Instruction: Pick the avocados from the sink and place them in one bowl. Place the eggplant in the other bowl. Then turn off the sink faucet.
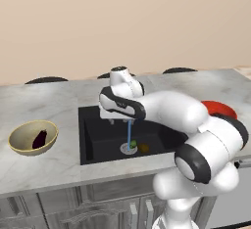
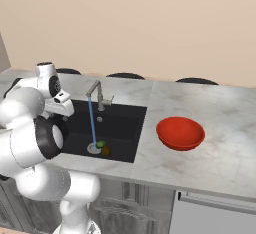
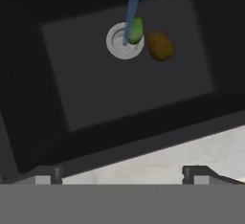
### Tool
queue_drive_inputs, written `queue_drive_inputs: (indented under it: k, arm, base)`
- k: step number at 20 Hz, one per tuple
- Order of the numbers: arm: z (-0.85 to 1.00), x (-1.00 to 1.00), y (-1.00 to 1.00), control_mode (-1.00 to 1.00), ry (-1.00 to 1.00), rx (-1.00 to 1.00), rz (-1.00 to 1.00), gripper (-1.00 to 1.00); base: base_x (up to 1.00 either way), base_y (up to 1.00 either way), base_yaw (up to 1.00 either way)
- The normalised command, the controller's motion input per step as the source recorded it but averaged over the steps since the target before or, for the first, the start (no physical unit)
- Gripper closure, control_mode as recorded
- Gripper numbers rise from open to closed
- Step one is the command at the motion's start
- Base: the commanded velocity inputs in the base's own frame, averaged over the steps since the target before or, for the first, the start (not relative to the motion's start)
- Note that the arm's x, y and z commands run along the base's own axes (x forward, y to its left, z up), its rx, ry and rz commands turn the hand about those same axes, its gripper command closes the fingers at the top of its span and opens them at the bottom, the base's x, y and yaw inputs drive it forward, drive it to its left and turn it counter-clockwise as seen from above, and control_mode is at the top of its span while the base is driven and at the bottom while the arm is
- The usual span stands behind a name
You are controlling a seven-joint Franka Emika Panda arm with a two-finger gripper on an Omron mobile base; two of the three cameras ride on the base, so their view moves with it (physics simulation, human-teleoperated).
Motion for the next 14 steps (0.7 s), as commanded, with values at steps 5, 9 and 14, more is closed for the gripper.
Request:
queue_drive_inputs:
  k: [5,9,14]
  arm:
    - [-0.11,0.00,-0.66,-1.00,0.01,0.00,0.00,-1.00]
    - [-0.09,0.01,-0.63,-1.00,0.01,0.00,0.00,-1.00]
    - [-0.08,0.05,-0.60,-1.00,0.00,0.00,0.00,-1.00]
  base:
    - [0.00,0.00,0.00]
    - [0.00,0.00,0.00]
    - [0.00,0.00,0.00]
